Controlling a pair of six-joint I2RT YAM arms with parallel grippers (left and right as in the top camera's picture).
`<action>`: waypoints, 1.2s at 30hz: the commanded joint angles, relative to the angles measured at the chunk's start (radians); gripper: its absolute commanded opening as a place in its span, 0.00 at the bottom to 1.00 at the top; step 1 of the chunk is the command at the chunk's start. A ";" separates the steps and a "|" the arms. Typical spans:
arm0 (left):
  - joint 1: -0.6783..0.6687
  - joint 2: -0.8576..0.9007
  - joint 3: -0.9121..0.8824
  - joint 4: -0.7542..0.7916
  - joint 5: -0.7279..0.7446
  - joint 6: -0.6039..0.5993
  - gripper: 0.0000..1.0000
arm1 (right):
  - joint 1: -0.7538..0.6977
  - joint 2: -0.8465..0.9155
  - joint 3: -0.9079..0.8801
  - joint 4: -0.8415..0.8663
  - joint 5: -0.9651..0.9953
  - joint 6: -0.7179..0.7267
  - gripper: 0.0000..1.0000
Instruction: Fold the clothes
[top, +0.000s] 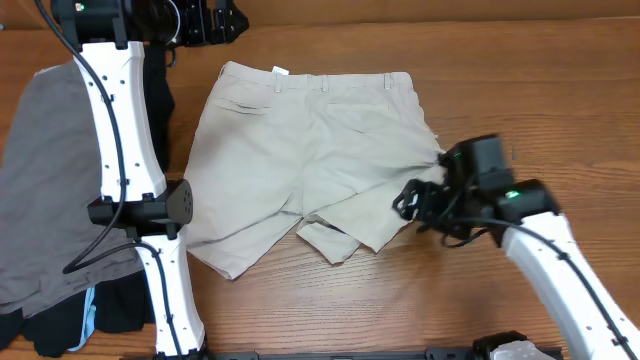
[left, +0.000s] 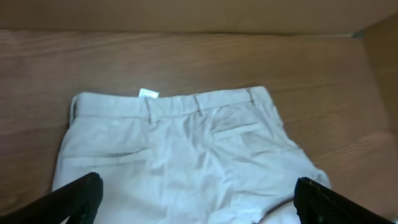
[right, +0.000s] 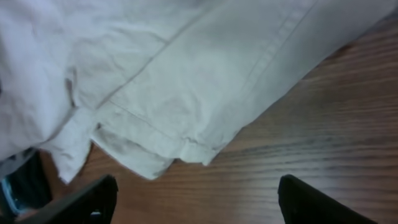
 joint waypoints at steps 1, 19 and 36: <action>-0.023 -0.032 0.016 -0.009 -0.105 0.008 1.00 | 0.097 -0.004 -0.056 0.063 0.180 0.178 0.83; -0.050 -0.032 0.016 -0.072 -0.171 -0.008 1.00 | 0.196 0.230 -0.136 0.286 0.314 0.224 0.54; -0.086 -0.032 0.016 -0.072 -0.172 -0.014 1.00 | -0.079 -0.025 -0.053 -0.103 0.322 0.196 0.04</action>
